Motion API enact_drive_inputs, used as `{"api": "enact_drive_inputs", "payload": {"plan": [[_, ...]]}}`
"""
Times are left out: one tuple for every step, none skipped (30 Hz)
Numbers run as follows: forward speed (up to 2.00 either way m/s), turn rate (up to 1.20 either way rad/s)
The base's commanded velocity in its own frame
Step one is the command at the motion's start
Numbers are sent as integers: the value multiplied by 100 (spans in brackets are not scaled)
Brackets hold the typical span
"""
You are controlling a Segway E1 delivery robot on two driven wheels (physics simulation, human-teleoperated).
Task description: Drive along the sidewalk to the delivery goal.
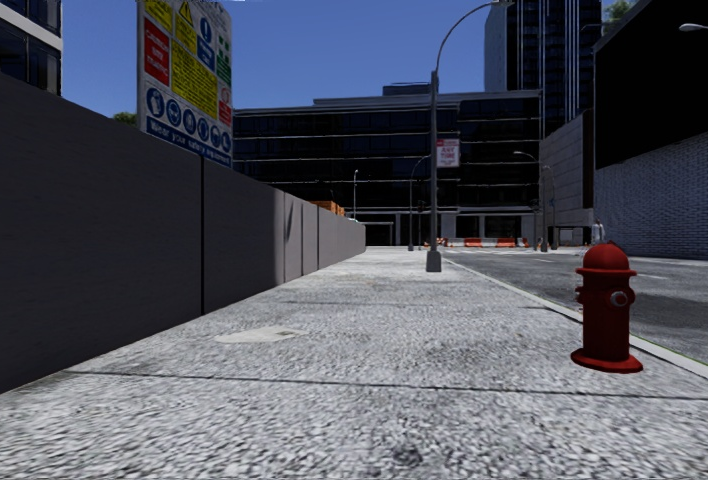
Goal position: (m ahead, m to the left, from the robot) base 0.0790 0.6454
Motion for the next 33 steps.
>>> {"api": "enact_drive_inputs", "payload": {"plan": [[118, 37], [114, 37], [114, 37], [110, 37], [107, 34], [107, 0], [107, 0], [106, 0], [0, 0], [0, 0], [0, 0], [0, 0], [0, 0], [0, 0], [0, 0], [0, 0], [0, 0], [0, 0], [0, 0], [0, 0], [0, 0], [0, 0], [0, 0], [0, 0], [0, 0], [0, 0], [0, 0], [0, 0], [0, 0], [0, 0], [0, 0], [0, 0], [0, 0]]}}
